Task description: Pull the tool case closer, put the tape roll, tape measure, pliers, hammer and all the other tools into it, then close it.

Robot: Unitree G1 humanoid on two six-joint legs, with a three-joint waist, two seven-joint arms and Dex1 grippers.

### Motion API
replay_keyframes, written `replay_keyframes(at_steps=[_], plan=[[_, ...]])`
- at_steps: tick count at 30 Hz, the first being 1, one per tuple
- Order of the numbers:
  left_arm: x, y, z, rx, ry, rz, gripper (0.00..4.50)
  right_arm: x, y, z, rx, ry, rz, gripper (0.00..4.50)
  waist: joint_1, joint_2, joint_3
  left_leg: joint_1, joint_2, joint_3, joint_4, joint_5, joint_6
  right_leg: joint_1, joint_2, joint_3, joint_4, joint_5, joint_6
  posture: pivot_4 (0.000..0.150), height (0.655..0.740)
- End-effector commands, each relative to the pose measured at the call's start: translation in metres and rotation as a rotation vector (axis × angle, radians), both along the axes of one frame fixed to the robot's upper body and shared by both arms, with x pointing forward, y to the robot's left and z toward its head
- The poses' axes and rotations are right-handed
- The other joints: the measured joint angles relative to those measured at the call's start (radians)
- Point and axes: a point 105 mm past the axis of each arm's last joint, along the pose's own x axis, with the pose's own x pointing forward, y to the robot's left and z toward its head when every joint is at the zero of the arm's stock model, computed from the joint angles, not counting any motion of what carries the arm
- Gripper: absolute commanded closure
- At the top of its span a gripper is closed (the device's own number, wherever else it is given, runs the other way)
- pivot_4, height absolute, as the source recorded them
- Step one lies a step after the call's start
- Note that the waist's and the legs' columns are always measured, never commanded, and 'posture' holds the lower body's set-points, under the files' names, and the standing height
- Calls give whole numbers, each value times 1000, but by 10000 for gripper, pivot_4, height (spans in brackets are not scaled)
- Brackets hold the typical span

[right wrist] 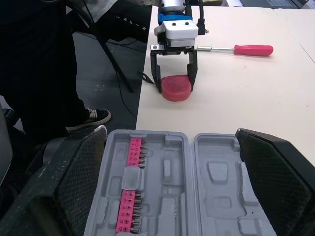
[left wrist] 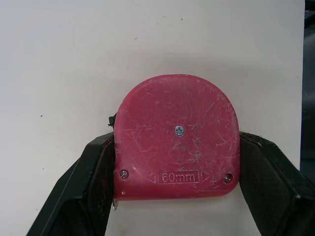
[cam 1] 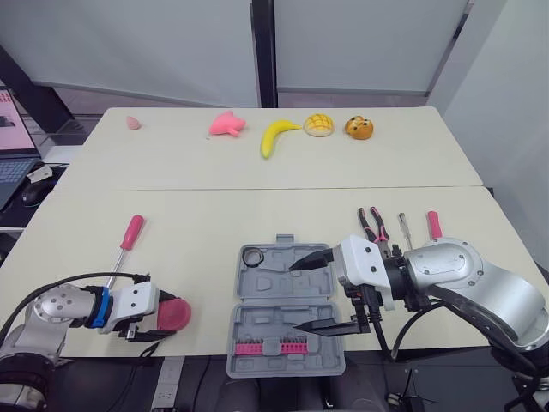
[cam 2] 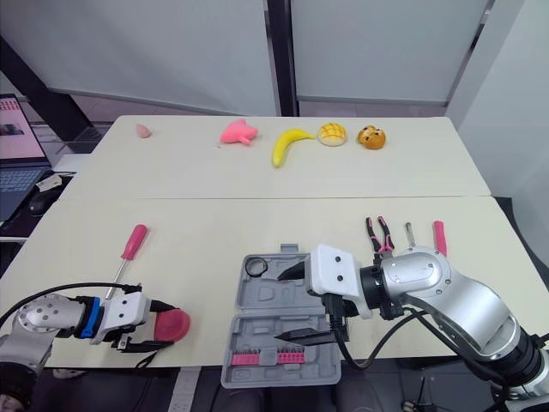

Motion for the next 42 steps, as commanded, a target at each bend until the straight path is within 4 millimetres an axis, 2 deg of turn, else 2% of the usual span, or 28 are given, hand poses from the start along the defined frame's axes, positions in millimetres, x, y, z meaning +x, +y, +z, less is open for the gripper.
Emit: replay_keyframes(at_steps=[1, 6, 10, 13, 15, 19, 21, 24, 27, 30, 38, 42], plan=[[8, -4, 26, 0, -66, -38, 13711, 0, -2, 9, 20, -50, -8, 0, 0, 0, 0, 0, 0, 0, 0, 0, 0, 0, 0, 0, 0, 0, 0, 1500, 7400], [27, -26, 60, -59, -150, -39, 13711, 3, -7, 7, 19, -44, -41, 0, 8, 0, 0, -1, 0, -1, 0, 0, 0, 0, 0, -1, 0, 0, 0, 1500, 7400], [41, -74, 91, -114, -204, -122, 13711, 8, -16, 3, 32, 35, -136, 0, 12, -1, 0, -2, 0, -1, 1, 0, 0, 0, 0, -1, 0, 0, 0, 1500, 7400], [46, -105, 96, -116, -222, -180, 13711, 12, -23, -5, 24, 106, -222, 0, 15, -1, 0, -2, 0, 0, 1, 0, 0, 0, 0, 0, -1, 0, 0, 1500, 7400], [49, -118, 97, -117, -228, -192, 13711, 15, -25, -9, 19, 146, -280, 0, 13, -1, 0, -1, 0, 0, 1, 0, 0, 0, 1, 0, -1, 0, 0, 1500, 7400], [51, -154, 97, -160, -188, -211, 13711, 28, -24, -27, 49, 372, -458, 0, 1, -1, 0, -1, 1, -1, 1, 0, 0, 0, 2, 0, 0, 0, 0, 1500, 7400], [51, -163, 95, -167, -173, -216, 13711, 35, -23, -34, 70, 489, -540, 0, 0, -1, 0, -1, 2, -1, 1, 0, 0, 0, 3, 0, 0, 1, -1, 1500, 7400], [49, -175, 92, -175, -160, -232, 13711, 44, -16, -47, 134, 696, -638, 0, -1, -1, 0, -1, 3, -1, 1, 0, 0, 0, 4, 0, 0, 1, -2, 1500, 7400], [48, -179, 89, -175, -155, -244, 13711, 52, -7, -51, 200, 812, -690, 0, 0, 0, 0, -1, 4, -1, 0, 0, 0, 0, 5, 0, 1, 1, -2, 1500, 7400], [46, -181, 86, -176, -155, -260, 13711, 58, 2, -51, 260, 892, -697, 0, -1, 0, 0, -1, 4, -1, 1, 0, 0, 0, 5, 0, 0, 1, -2, 1500, 7400], [47, -186, 88, -212, -179, -262, 13711, 67, 19, -58, 285, 1022, -713, 0, -1, 0, 1, -1, 4, -1, 0, 0, 0, 0, 5, 0, 0, 1, -2, 1500, 7400], [47, -186, 89, -226, -187, -255, 13711, 69, 23, -59, 284, 1048, -709, 9510, -1, 0, 1, -1, 4, -1, 0, 0, 0, 0, 5, 0, 0, 1, -2, 1500, 7400]])
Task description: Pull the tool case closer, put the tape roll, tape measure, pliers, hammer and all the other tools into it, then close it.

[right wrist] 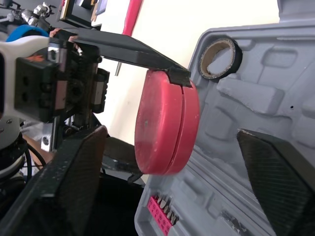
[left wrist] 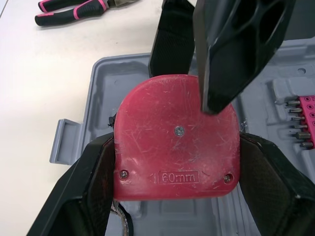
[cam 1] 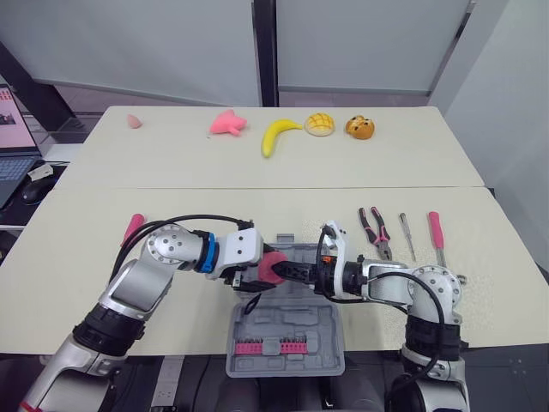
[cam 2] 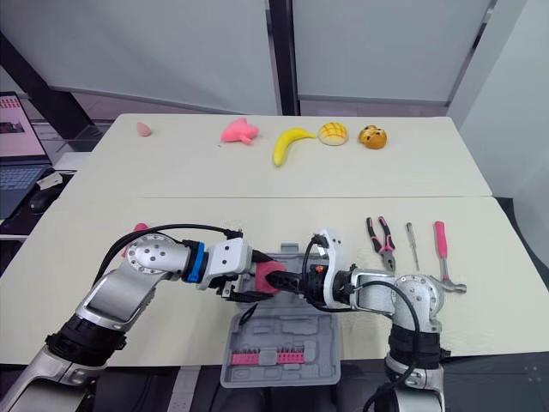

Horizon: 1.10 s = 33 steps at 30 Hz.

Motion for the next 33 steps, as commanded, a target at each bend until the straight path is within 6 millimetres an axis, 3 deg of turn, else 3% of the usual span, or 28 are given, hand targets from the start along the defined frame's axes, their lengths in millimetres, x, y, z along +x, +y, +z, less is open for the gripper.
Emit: replay_keyframes(at_steps=[1, 6, 10, 13, 25, 27, 32, 33], plan=[[-2, -4, 10, -28, -44, -17, 13711, 2, 4, 10, 30, -21, 14, 13075, 0, 0, 0, 0, 0, 0, 0, 0, 0, 0, 0, 0, 0, 0, 0, 1500, 7400], [-3, -4, 10, -39, -53, -23, 13711, 3, 6, 10, 37, -11, 13, 26781, 0, 0, 0, 0, 0, 0, 0, 0, 0, 0, 0, 0, 0, 0, 0, 1500, 7400], [0, -6, 12, -56, -81, -15, 13711, 2, 7, 9, 39, -8, 15, 33843, 0, 0, 0, 0, 0, 0, 0, 0, 0, 0, 0, 0, 0, 0, 0, 1500, 7400], [4, -8, 14, -72, -104, -7, 13711, 1, 7, 9, 46, -5, 15, 35703, 0, 0, 0, 0, 0, 0, 0, 0, 0, 0, 0, 0, 0, 0, 0, 1500, 7400], [6, -12, 16, -92, -135, -9, 13711, -4, 6, 6, 51, 9, 20, 36231, 0, 0, 0, 0, 0, 0, 0, 0, 0, 0, 0, 0, 0, 0, 0, 1500, 7400], [6, -12, 16, -89, -136, -12, 13711, -3, 5, 5, 39, 10, 15, 29063, 0, 0, 0, 0, 0, 0, 0, 0, 0, 0, 0, 0, 0, 0, 0, 1500, 7400], [5, -12, 15, -66, -154, -37, 13711, -4, 3, 2, 16, 16, 30, 19923, 0, 0, 0, 0, 0, 0, 0, 0, 0, 0, 0, 0, 0, 0, 0, 1500, 7400], [5, -12, 15, -63, -158, -43, 13711, -4, 3, 2, 15, 17, 35, 19850, 0, 0, 0, 0, 0, 0, 0, 0, 0, 0, 0, 0, 0, 0, 0, 1500, 7400]])
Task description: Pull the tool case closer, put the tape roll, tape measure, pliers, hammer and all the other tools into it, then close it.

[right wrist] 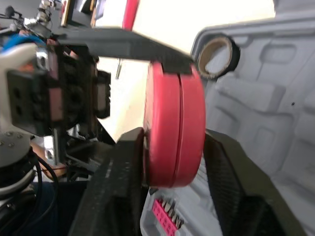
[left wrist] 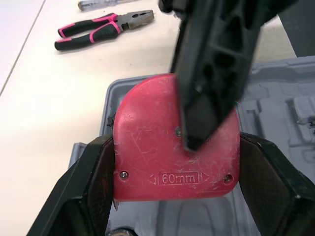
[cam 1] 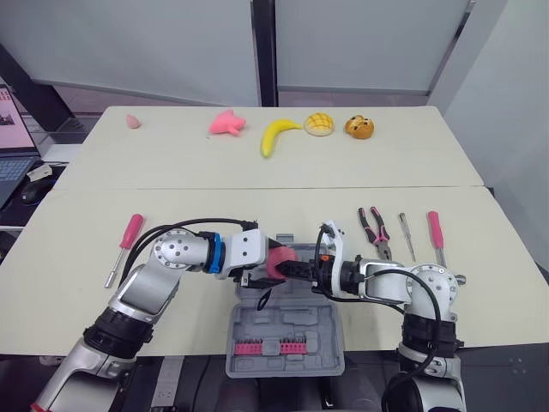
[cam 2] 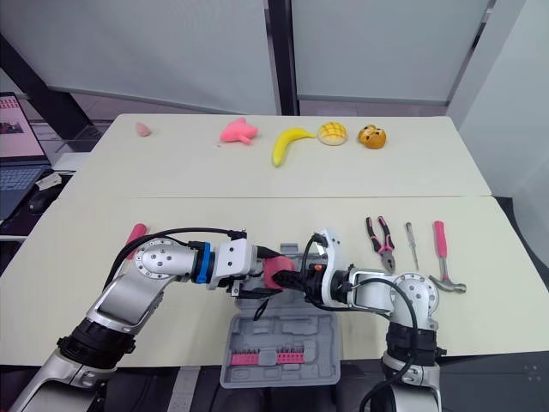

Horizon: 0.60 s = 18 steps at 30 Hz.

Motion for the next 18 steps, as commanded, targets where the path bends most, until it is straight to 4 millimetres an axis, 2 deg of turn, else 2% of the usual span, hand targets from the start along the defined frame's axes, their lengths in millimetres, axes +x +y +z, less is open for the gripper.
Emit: replay_keyframes(at_steps=[1, 11, 18], plan=[[1, -2, 13, -4, -62, -28, 13711, -4, 4, 6, 21, -14, 40, 19850, 0, 0, 0, 0, 0, 0, 0, 0, 0, 0, 0, 0, 0, 0, 0, 1500, 7400], [-5, -2, 9, 11, -43, -51, 13711, 3, 5, 12, 54, -12, 17, 19850, 0, 0, 0, 0, 0, 0, 0, 0, 0, 0, 0, 0, 0, 0, 0, 1500, 7400], [-4, -3, 11, 4, -52, -51, 13711, 0, 6, 12, 56, -10, 32, 19850, 0, 0, 0, 0, 0, 0, 0, 0, 0, 0, 0, 0, 0, 0, 0, 1500, 7400]])
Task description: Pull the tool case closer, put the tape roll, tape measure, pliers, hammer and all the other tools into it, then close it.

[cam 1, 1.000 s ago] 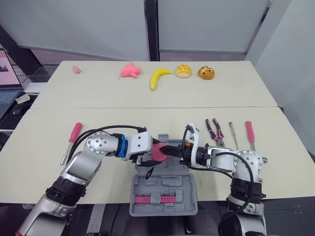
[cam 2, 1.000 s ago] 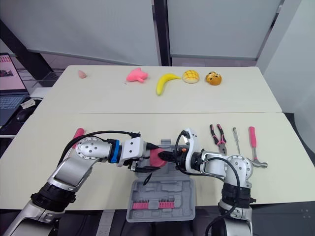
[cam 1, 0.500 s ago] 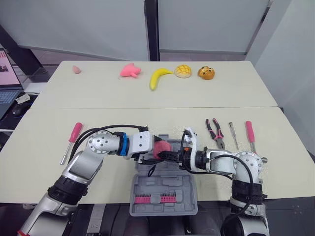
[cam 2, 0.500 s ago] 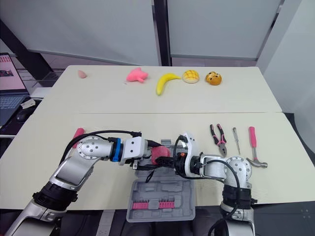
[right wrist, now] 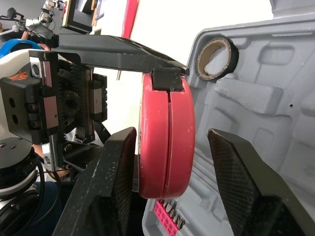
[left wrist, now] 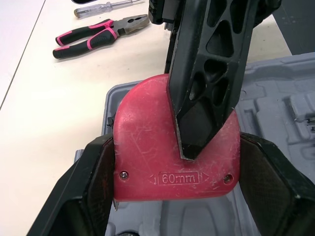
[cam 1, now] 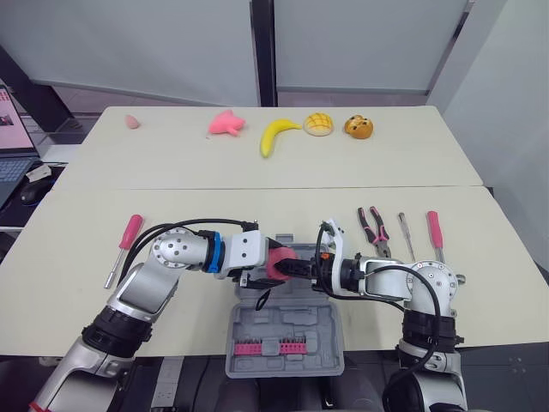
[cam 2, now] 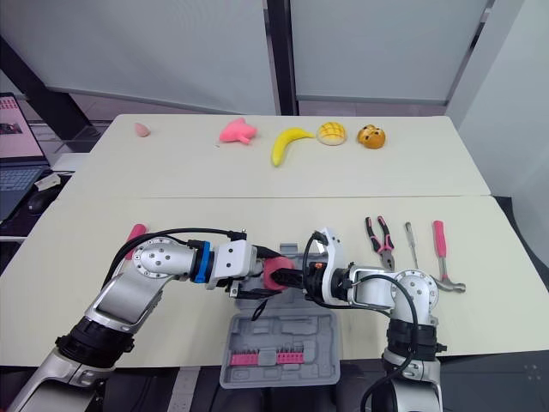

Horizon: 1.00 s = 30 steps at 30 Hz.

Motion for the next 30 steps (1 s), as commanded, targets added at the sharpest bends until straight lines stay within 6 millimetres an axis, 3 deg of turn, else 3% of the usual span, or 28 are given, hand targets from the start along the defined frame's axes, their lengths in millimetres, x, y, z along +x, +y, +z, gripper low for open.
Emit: replay_keyframes(at_steps=[1, 10, 16, 18, 21, 26, 30], plan=[[-2, -4, 10, -10, -51, -30, 13711, -3, 4, 8, 36, -20, 29, 19850, 0, 0, 0, 0, 0, 0, 0, 0, 0, 0, 0, 0, 0, 0, 0, 1500, 7400], [-3, -4, 10, -19, -55, -32, 13711, -3, 4, 8, 40, -15, 20, 36419, 0, 0, 0, 0, 0, 0, 0, 0, 0, 0, 0, 0, 0, 0, 0, 1500, 7400], [-2, -4, 12, -53, -51, -18, 13712, -3, 3, 8, 46, -15, 15, 37019, 0, 0, 0, 0, 0, 0, 0, 0, 0, 0, 0, 0, 0, 0, 0, 1500, 7400], [1, -2, 15, -66, -59, -5, 6663, -2, 1, 9, 49, -15, 10, 37020, 0, 0, 0, 0, 0, 0, 0, 0, 0, 0, 0, 0, 0, 0, 0, 1500, 7400], [2, 2, 16, -73, -63, 2, 0, -3, -2, 9, 53, -17, 4, 37381, 0, 0, 0, 0, 0, 0, 0, 0, 0, 0, 0, 0, 0, 0, 0, 1500, 7400], [3, 16, 21, -77, -60, 16, 0, -5, -7, 10, 55, -23, -5, 37381, 0, 0, 0, 0, 0, 0, 0, 0, 0, 0, 0, 0, 0, 0, 0, 1500, 7400], [-6, 30, 25, -83, -8, -9, 0, -9, -29, 15, 42, -64, -28, 37381, -1, 1, 1, -1, 0, 0, -1, 0, 0, 0, 0, 0, -1, 0, 0, 1500, 7400]])
